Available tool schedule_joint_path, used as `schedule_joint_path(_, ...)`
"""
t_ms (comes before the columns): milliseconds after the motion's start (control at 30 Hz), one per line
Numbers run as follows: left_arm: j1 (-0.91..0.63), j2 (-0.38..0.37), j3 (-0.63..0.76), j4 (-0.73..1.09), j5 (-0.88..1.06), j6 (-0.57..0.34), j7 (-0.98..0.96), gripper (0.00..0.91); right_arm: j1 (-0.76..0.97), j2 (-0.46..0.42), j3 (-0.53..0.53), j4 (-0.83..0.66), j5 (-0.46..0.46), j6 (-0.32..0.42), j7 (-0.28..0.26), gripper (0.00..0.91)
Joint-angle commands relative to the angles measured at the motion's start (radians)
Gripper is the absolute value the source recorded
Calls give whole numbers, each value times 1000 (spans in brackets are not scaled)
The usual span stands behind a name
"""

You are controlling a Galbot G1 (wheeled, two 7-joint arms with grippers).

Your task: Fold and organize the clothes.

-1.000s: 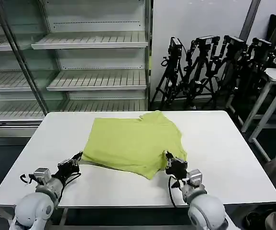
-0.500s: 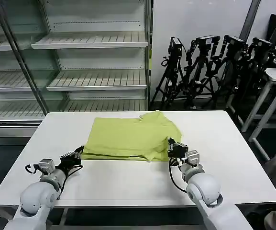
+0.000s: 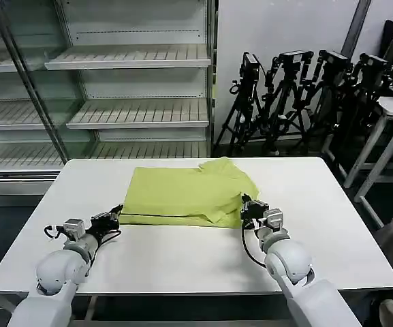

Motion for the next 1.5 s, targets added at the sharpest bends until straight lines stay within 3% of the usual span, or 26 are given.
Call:
schedule_joint_path(33,-12,5,5,13,19,4,-20,907,21,9,3,-28,1,-30,13,907)
schedule_joint_path(167,9,9,-6,-19,21,6,-20,907,18,9,19,-24,9,-47,19,907)
schedule_joint_path(433,91,36,-6,-122,18,61,-24,907,-162,-50,58,142,37,-63,28,907)
schedule_joint_path(733,118,44,-1,-111,19,86,-28,907,-236,-66,90,142,39,-63,36,907)
schedule_joint_path(767,119,44,-2,-104,18,86,-24,907,-236,-66,90,135,44,-63,39,836)
schedule_joint_path(800,118,44,-1,-99,17,86,-23,131,-235,-66,89,129,50,-63,42,373)
schedule_joint_path(833,118,43,0,-93,14,86,-23,10,-233,-64,87,118,62,-63,46,121)
schedule_joint_path(867,117,43,0,-90,12,86,-19,10,-232,-63,87,112,66,-63,46,0)
schedule_joint_path(1500,114,28,14,-102,13,85,-19,10,-221,-53,90,92,97,-63,34,0)
